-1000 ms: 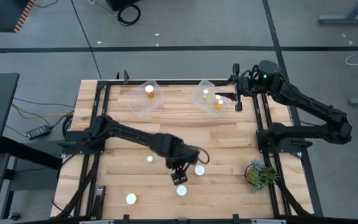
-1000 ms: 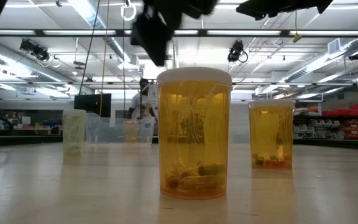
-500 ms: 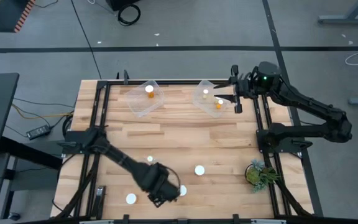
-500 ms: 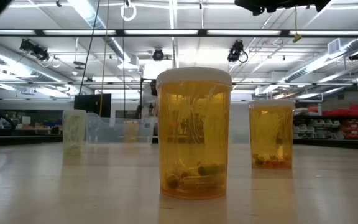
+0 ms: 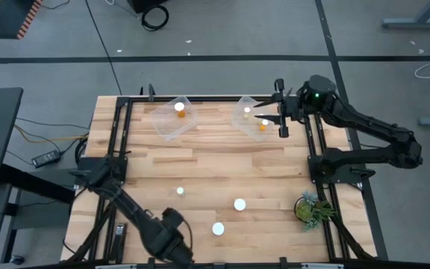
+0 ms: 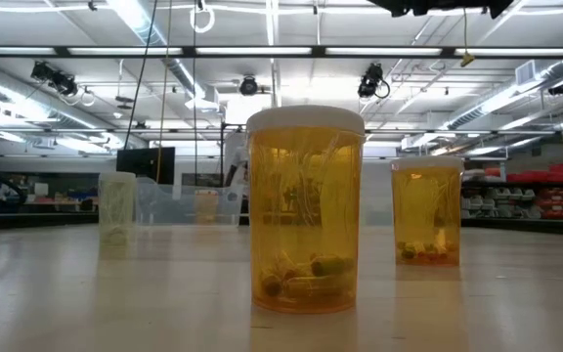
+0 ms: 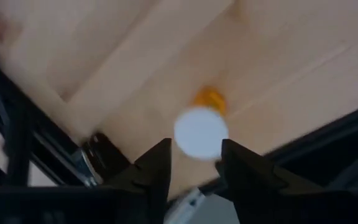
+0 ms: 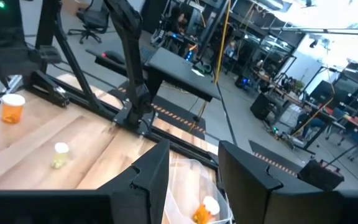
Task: Pick and place medicine bottles into bin by pill shape (circle, oval)
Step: Put the large orange pill bottle into the left transparent bin
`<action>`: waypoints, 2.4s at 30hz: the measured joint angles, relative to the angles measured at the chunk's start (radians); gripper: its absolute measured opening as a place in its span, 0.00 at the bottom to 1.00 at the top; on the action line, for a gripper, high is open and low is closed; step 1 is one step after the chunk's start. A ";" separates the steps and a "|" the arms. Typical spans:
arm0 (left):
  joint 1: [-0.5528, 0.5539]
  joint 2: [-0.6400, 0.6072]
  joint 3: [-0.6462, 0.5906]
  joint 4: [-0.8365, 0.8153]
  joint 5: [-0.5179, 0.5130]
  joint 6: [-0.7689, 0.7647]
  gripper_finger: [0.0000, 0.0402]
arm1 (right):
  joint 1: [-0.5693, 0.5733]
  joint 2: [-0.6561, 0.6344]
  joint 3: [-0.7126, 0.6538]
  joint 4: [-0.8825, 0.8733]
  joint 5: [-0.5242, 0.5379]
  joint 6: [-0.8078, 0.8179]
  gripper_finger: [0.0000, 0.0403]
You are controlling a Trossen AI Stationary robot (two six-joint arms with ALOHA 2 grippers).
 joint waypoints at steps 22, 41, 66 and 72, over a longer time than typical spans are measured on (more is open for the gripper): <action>-0.199 0.002 -0.144 0.273 0.012 -0.636 0.63 | 0.000 0.014 0.000 -0.001 0.001 -0.004 0.36; -0.171 0.002 -0.365 0.418 0.017 -0.542 0.75 | 0.000 0.014 0.000 0.002 0.001 -0.002 0.36; -0.105 0.002 -0.377 0.461 -0.134 -0.400 0.74 | 0.002 0.014 0.000 0.002 0.001 -0.001 0.36; -0.075 0.002 -0.377 0.466 -0.133 -0.336 0.74 | 0.002 0.014 0.000 0.002 0.001 -0.001 0.36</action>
